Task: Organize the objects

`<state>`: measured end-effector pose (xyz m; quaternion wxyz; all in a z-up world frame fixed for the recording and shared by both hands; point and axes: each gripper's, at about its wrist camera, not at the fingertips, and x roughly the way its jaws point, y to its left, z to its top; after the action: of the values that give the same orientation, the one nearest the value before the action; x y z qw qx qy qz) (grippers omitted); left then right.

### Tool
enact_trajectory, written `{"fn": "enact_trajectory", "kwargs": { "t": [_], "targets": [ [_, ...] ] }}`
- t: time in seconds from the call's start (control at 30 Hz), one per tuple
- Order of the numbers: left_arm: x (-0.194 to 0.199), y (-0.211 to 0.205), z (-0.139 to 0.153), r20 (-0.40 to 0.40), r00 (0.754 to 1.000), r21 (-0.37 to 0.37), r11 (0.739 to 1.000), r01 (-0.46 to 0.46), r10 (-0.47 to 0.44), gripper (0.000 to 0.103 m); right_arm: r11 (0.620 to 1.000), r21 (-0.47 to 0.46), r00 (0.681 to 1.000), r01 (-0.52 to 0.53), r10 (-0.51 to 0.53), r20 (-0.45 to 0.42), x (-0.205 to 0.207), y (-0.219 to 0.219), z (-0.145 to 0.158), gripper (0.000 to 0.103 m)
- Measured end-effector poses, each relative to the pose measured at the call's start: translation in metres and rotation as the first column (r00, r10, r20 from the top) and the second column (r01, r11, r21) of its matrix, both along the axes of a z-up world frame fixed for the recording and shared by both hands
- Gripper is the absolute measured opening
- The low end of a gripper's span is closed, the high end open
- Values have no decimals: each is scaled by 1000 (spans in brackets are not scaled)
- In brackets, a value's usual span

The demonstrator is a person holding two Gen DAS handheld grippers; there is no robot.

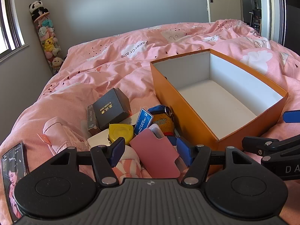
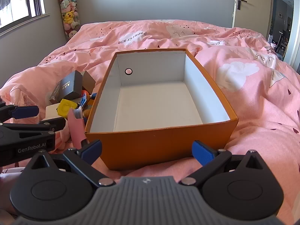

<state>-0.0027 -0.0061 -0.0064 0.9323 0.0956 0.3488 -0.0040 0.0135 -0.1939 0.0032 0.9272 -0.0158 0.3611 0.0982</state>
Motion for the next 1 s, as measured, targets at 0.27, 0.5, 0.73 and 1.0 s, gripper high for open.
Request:
{"fn": "enact_trajectory", "kwargs": {
  "t": [0.27, 0.5, 0.73, 1.0],
  "targets": [
    [-1, 0, -1, -1, 1000, -1, 1000, 1, -1, 75, 1000, 1, 1000, 3, -3, -8, 1, -1, 0, 102],
    [-2, 0, -4, -7, 1000, -4, 1000, -1, 1, 72, 1000, -1, 1000, 6, -6, -13, 2, 0, 0, 102],
    [-3, -1, -4, -10, 1000, -5, 1000, 2, -2, 72, 1000, -2, 1000, 6, -7, -14, 2, 0, 0, 102],
    [1, 3, 0, -25, 1000, -36, 999, 18, -19, 62, 1000, -2, 1000, -20, 20, 10, 4, 0, 4, 100]
  ]
}}
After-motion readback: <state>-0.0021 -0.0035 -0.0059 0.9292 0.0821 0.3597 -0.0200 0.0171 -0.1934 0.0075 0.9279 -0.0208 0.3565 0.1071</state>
